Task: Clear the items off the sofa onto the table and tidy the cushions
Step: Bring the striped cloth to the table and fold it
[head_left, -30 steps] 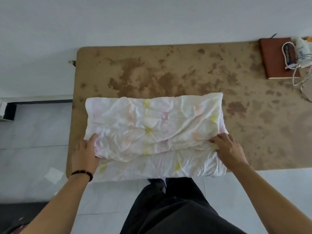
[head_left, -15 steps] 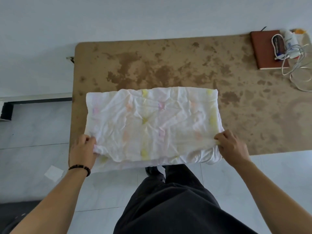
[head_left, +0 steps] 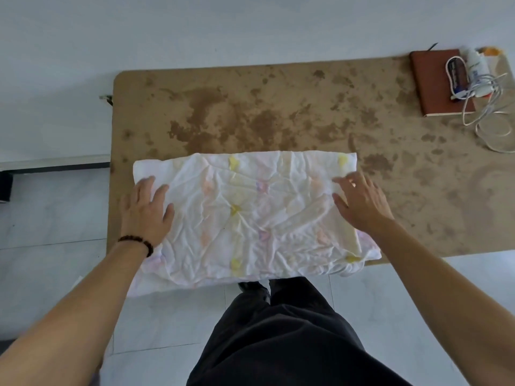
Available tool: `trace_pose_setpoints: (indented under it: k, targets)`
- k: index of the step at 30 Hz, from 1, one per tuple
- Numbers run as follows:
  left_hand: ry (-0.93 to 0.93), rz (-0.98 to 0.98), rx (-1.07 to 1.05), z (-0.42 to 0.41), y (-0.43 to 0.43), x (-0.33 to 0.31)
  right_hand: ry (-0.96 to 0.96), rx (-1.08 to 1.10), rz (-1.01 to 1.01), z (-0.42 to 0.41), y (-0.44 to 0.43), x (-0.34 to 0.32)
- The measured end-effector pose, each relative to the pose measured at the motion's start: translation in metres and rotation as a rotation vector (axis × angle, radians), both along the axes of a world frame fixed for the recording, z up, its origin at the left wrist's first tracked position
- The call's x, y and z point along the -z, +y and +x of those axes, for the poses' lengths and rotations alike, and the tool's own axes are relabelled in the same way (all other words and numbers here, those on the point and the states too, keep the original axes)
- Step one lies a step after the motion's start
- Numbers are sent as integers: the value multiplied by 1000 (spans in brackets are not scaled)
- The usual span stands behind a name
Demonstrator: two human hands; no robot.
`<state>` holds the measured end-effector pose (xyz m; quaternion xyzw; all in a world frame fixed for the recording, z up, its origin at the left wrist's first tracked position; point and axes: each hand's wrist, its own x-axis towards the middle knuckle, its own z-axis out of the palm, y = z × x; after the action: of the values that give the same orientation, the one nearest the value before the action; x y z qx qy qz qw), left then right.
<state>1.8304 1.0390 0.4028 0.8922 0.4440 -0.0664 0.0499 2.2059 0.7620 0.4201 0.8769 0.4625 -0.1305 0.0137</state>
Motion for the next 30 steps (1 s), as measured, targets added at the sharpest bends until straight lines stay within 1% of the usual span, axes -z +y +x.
trace_pose_setpoints:
  k: [3,7,9,11,12,13,16,20,23,26,30]
  targets:
    - [83,-95,55,47,31,0,-45,-46,12,13,43,13]
    - [255,-182,62,78,56,14,22,-2,-186,29,73,38]
    - [359,-139,48,81,63,15,-18,-13,-225,35,75,41]
    - [425,-10,105,82,68,10,-70,-22,-180,41,77,35]
    - [399,25,113,83,72,7,-71,-3,-142,45,78,30]
    - [331,25,91,84,77,4,-72,24,-100,50,82,23]
    - [97,-53,-57,98,99,-7,-101,84,-26,70,99,4]
    - [-60,-18,-83,135,133,-26,-162,128,58,103,142,-13]
    - [-118,28,-71,167,166,-35,-195,171,76,134,180,-20]
    - [-126,79,-48,198,198,-42,-223,178,106,164,216,-24]
    - [-140,123,-103,235,227,-44,-247,175,143,198,257,-19]
